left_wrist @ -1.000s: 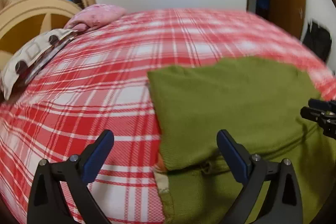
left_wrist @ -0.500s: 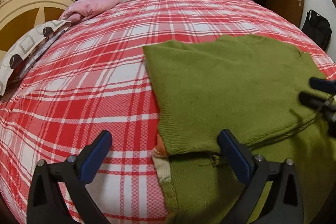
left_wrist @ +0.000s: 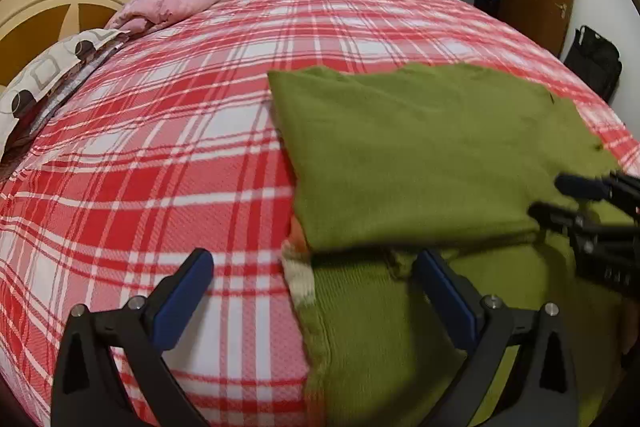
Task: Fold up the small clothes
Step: 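Move both open tools over the green sweater toward its ribbed hem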
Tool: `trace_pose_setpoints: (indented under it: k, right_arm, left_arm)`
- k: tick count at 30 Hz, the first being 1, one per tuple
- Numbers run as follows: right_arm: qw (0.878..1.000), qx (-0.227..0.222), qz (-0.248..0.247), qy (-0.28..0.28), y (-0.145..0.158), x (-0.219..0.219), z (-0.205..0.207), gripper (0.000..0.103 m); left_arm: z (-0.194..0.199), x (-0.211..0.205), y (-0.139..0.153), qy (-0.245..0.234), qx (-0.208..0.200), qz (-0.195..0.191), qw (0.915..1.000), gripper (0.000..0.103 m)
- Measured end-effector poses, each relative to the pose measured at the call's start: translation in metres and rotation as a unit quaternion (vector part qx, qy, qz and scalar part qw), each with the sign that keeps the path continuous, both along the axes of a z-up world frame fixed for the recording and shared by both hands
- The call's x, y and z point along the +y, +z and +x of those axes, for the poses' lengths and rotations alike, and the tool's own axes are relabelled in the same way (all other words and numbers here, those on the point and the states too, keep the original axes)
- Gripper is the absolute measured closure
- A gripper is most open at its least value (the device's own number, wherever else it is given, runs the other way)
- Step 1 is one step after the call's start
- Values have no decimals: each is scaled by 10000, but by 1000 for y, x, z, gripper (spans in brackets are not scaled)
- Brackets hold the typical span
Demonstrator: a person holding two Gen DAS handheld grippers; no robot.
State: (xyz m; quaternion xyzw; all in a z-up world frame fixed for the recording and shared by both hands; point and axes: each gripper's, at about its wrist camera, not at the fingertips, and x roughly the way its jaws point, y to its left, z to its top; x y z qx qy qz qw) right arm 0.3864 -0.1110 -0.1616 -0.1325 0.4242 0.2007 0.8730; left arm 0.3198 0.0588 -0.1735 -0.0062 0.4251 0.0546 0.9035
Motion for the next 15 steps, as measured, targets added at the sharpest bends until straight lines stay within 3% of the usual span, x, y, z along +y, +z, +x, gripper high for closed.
trace_pose_setpoints:
  k: [9,15]
  right_arm:
    - [9984,-395,319,-252,20,-24,-33,46]
    - [9974,-455,459,-307,32,-44,-65,46]
  left_arm:
    - [-32,4,12,186,-112,-203,9996,0]
    - [-61,-6,33,6,-356,-409,9985,0]
